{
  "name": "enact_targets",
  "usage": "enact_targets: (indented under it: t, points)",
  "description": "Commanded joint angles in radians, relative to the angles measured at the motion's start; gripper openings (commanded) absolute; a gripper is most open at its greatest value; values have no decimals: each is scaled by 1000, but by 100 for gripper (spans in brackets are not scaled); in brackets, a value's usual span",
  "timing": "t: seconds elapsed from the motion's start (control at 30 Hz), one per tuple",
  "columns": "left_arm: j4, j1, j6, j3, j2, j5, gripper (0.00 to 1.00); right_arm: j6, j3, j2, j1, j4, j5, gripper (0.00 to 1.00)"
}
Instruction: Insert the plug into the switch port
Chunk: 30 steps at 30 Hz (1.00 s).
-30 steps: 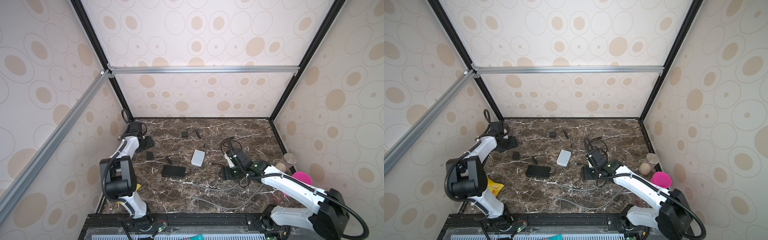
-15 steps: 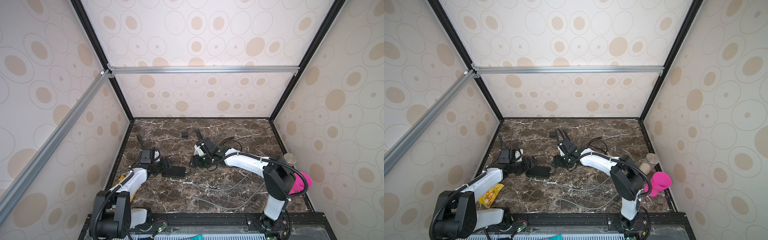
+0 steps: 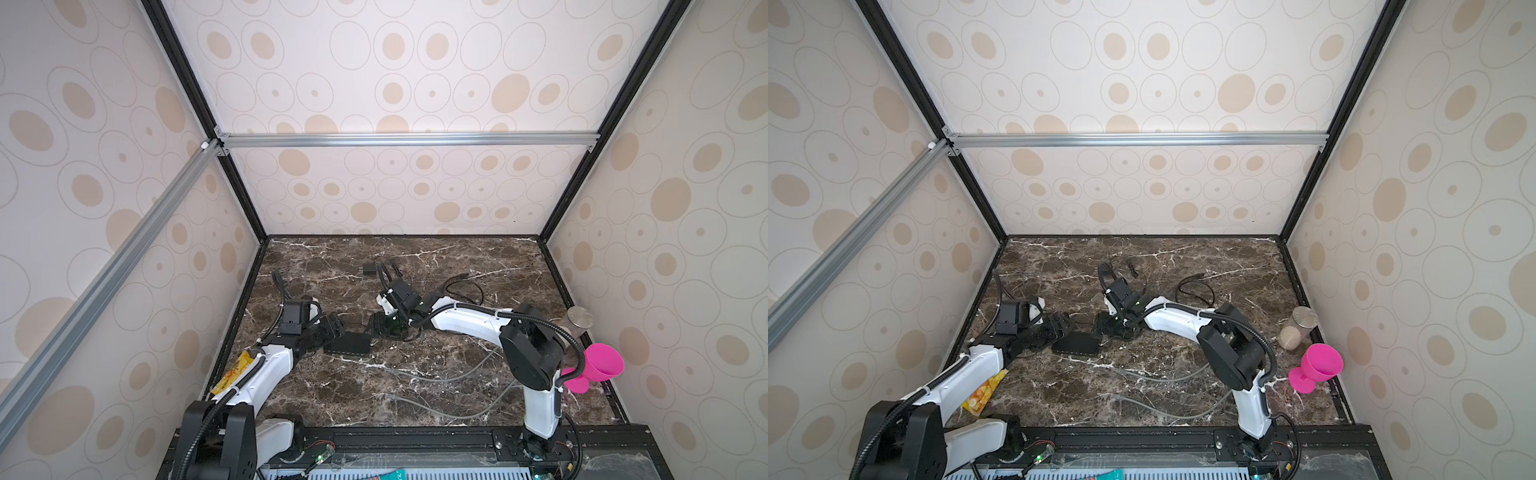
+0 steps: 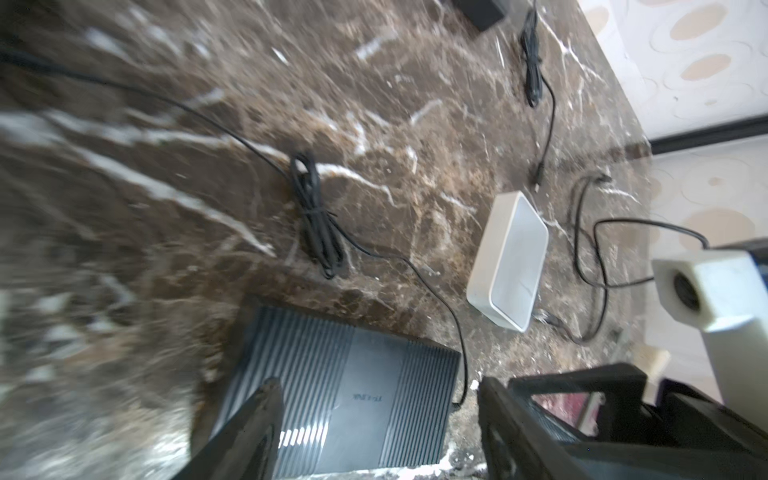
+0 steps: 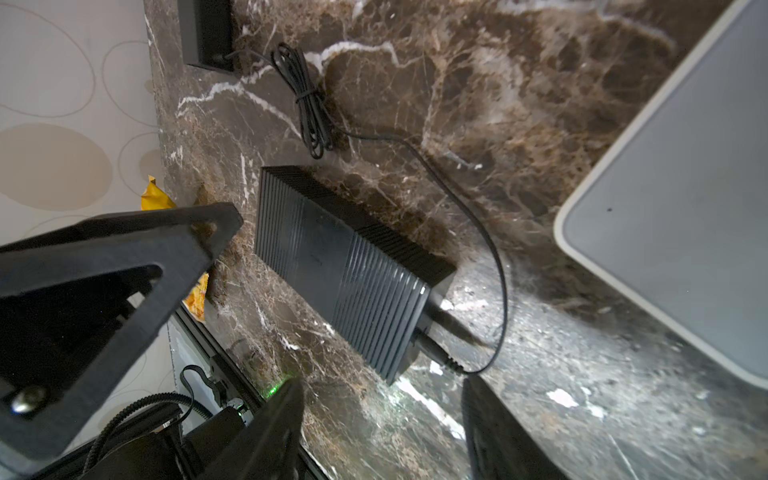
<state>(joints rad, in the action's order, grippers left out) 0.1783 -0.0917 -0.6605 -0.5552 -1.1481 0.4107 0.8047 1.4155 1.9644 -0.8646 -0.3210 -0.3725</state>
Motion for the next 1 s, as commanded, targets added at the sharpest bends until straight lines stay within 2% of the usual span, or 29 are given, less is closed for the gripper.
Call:
enact_targets:
  t: [0.0, 0.13, 0.3, 0.43, 0.63, 0.97]
  points:
    - [113, -3, 44, -76, 48, -146, 74, 24, 36, 28, -13, -4, -5, 63]
    - [139, -2, 70, -78, 12, -167, 75, 25, 52, 46, -23, -27, 5, 63]
    - [2, -2, 51, -10, -43, -64, 75, 36, 57, 70, -30, -36, 20, 63]
    - [-38, -2, 48, 11, -65, -38, 75, 29, 69, 100, -30, -30, 27, 63]
    - [-45, -2, 50, 39, -56, -18, 75, 27, 124, 161, -30, -30, 15, 63]
    - [-51, -3, -20, 118, 10, 6, 75, 17, 207, 217, -30, -64, 3, 63]
